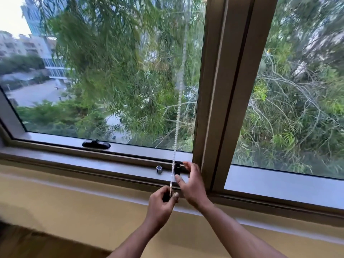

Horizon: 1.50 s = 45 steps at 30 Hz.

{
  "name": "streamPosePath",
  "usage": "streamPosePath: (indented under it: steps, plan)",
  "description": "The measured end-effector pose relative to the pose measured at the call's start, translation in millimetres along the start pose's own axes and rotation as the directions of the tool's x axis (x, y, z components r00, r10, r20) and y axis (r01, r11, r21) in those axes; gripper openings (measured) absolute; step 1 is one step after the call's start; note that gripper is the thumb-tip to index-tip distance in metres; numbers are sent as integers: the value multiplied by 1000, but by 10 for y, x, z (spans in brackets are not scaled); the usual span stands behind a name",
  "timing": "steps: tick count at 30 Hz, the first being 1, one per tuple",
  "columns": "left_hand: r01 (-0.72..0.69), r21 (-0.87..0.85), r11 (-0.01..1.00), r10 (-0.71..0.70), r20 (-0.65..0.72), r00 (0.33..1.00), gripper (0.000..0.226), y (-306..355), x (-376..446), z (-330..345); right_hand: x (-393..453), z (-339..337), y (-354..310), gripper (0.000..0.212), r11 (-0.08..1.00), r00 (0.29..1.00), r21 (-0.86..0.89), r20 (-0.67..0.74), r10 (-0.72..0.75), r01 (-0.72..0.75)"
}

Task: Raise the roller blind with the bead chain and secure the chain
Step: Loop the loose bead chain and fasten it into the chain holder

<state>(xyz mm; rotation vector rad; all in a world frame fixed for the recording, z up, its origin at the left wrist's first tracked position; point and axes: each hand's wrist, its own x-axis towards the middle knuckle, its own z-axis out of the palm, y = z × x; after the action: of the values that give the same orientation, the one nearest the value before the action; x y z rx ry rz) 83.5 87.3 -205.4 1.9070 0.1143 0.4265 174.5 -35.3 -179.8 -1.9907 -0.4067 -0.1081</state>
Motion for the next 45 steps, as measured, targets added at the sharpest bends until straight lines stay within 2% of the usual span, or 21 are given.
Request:
streamPosePath:
  steps: [6,11,16,20,25,29,35,39,45]
  plan:
    - [17,-44,999,-16,34,999,16,-96,246,-165,144,260,91,61,993,991,-3,-58,117,-117]
    - [-8,-45,999,9,9,1000,7,-194,362,-240,191,338,104,52,995,989,-3,-114,96,-97]
    - [5,-84,996,-4,6,1000,18,-222,387,-243,209,357,86,35,999,983,-15,-175,48,-52]
    - [30,-124,992,-26,33,999,27,-241,393,-199,243,368,109,32,997,982,-20,-177,64,-68]
    - [46,-176,983,-38,48,998,9,-263,348,-148,327,381,111,25,993,973,-2,-201,115,-118]
    - [86,-220,972,-85,13,996,13,-246,303,-146,256,383,147,24,995,969,8,-222,103,-104]
    - [117,-311,943,-130,-22,991,13,-114,281,-201,-190,325,262,18,984,982,167,-162,95,-68]
    - [175,-476,862,-218,-36,975,10,95,286,-230,-460,278,332,25,984,992,156,-80,100,-87]
    - [228,-578,783,-271,13,962,12,348,225,-148,-671,214,302,30,991,999,127,-33,37,-32]
